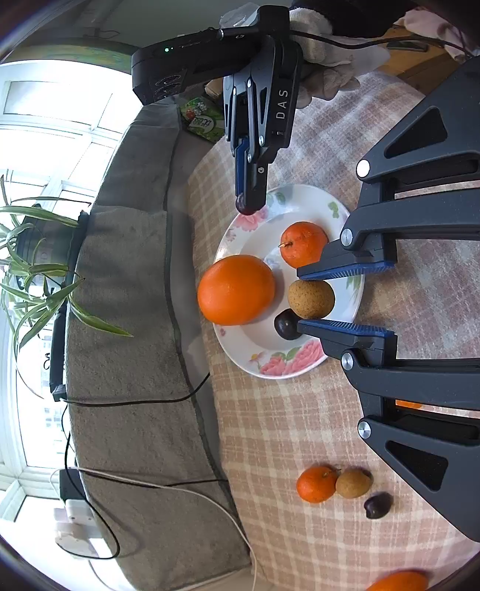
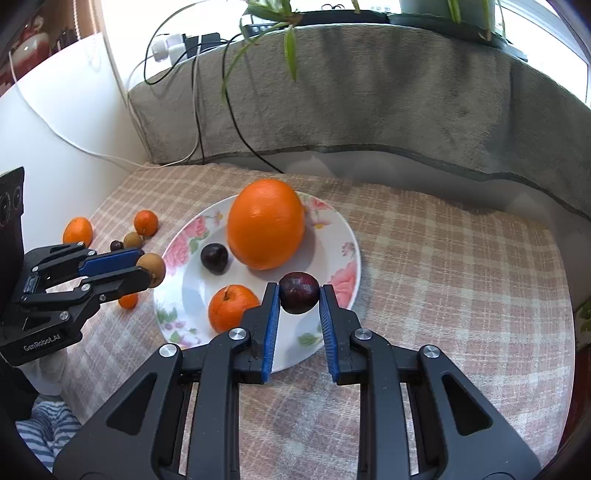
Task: Organize fruits
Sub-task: 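Carry the kiwi in the left tool and plum in the right tool to the plate, then open both tools to release the kiwi and plum onto the plate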
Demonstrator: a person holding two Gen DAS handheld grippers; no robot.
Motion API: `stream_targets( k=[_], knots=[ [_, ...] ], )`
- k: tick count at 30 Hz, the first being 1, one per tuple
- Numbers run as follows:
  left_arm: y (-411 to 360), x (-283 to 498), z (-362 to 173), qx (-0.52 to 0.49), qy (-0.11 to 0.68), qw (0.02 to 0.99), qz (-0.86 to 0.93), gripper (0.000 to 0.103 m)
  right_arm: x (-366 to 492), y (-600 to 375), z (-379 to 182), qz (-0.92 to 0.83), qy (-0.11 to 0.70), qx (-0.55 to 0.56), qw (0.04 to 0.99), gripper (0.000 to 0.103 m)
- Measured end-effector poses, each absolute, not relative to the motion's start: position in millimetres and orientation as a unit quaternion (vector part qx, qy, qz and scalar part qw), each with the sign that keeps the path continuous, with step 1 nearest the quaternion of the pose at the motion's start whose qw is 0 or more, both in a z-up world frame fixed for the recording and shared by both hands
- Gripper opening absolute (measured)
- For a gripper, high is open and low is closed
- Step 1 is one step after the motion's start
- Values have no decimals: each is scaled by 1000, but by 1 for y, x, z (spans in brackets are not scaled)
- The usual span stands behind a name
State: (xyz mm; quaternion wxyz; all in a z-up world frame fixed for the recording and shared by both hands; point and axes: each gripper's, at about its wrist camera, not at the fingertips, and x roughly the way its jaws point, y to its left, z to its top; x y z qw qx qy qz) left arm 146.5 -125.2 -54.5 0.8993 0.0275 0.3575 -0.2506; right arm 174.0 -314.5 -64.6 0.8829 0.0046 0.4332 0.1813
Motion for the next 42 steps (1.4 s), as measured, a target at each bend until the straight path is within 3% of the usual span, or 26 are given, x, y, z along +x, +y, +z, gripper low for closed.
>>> stream_targets(
  k=[4, 6, 11, 15, 17, 20, 42],
  knots=[
    [-125, 148, -55, 26, 357, 901, -246, 20, 175, -317, -66, 176, 435, 8, 883, 28],
    [-125, 148, -55, 23, 353, 902, -247, 21, 176, -319, -66, 176, 432, 16, 884, 48],
    [-124, 146, -52, 22, 349, 904, -245, 51, 175, -323, -63, 171, 427, 25, 888, 54],
    [-124, 144, -52, 27, 346, 908, -236, 72, 173, -325, -60, 161, 420, 31, 892, 73],
    [-124, 143, -52, 30, 347, 908, -232, 73, 172, -326, -59, 159, 419, 37, 893, 80],
    [-123, 143, -53, 29, 354, 908, -222, 82, 172, -326, -58, 159, 418, 43, 893, 81],
    [-94, 123, -37, 19, 339, 920, -197, 82, 160, -293, -36, 174, 412, 37, 894, 81]
  ],
)
